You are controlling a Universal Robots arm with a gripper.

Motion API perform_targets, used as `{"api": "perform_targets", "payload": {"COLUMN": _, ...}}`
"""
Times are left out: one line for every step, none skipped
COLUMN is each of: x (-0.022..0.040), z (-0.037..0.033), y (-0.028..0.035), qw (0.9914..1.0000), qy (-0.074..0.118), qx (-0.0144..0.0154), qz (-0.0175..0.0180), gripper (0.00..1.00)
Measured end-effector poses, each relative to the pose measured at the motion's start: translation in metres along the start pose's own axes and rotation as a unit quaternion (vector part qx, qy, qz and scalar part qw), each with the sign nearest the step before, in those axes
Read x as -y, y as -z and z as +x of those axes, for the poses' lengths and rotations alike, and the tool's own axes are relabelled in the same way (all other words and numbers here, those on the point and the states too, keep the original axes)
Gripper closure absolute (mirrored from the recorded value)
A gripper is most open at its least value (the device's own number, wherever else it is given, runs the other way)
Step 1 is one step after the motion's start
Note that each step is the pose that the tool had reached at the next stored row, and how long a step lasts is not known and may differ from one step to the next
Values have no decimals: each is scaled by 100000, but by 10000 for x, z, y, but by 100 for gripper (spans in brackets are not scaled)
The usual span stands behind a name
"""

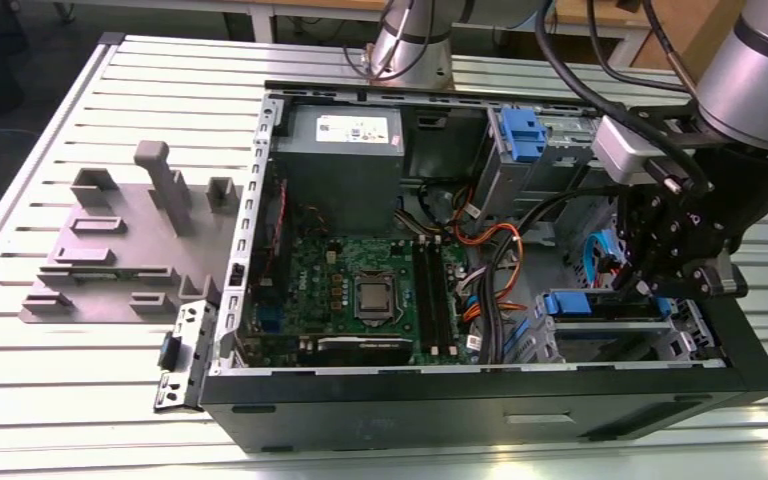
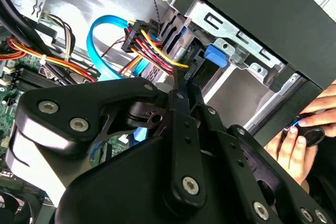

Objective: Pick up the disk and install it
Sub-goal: 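Insert the first disk wire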

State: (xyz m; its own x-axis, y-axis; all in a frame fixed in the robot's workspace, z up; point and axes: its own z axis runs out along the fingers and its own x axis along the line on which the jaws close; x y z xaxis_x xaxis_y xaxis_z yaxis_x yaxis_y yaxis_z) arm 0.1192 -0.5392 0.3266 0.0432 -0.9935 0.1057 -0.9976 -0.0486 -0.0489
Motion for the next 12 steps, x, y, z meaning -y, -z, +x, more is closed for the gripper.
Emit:
{"api": "perform_targets", "payload": {"x": 0, "z": 0, "y": -1, "qw": 100000, "qy": 2, "qx": 13, "qz": 1, "gripper": 83}}
{"api": "perform_targets", "payload": {"x": 0, "z": 0, "y": -2, "qw": 100000, "qy": 0, "qx": 19, "qz": 2, "gripper": 83}}
{"api": "perform_targets", "payload": {"x": 0, "z": 0, "y": -2, "qw": 100000, "qy": 0, "qx": 16, "qz": 1, "gripper": 83}}
{"api": "perform_targets", "payload": {"x": 0, "z": 0, "y": -3, "qw": 100000, "qy": -3, "qx": 31, "qz": 0, "gripper": 83}}
{"api": "perform_targets", "payload": {"x": 0, "z": -1, "y": -5, "qw": 100000, "qy": -2, "qx": 48, "qz": 4, "gripper": 82}}
{"api": "perform_targets", "payload": {"x": 0, "z": -1, "y": -5, "qw": 100000, "qy": -1, "qx": 41, "qz": 1, "gripper": 76}}
{"api": "perform_targets", "payload": {"x": 0, "z": 0, "y": -3, "qw": 100000, "qy": 2, "qx": 29, "qz": 1, "gripper": 76}}
{"api": "perform_targets", "payload": {"x": 0, "z": 0, "y": 0, "qw": 100000, "qy": 0, "qx": 26, "qz": 3, "gripper": 76}}
{"api": "perform_targets", "payload": {"x": 0, "z": 1, "y": 7, "qw": 100000, "qy": -3, "qx": 76, "qz": 7, "gripper": 76}}
{"api": "perform_targets", "payload": {"x": 1, "z": 2, "y": 15, "qw": 100000, "qy": -7, "qx": 149, "qz": 7, "gripper": 76}}
{"api": "perform_targets", "payload": {"x": 1, "z": 3, "y": 24, "qw": 100000, "qy": -12, "qx": 220, "qz": 12, "gripper": 76}}
{"api": "perform_targets", "payload": {"x": 2, "z": 4, "y": 36, "qw": 100000, "qy": -17, "qx": 299, "qz": 14, "gripper": 76}}
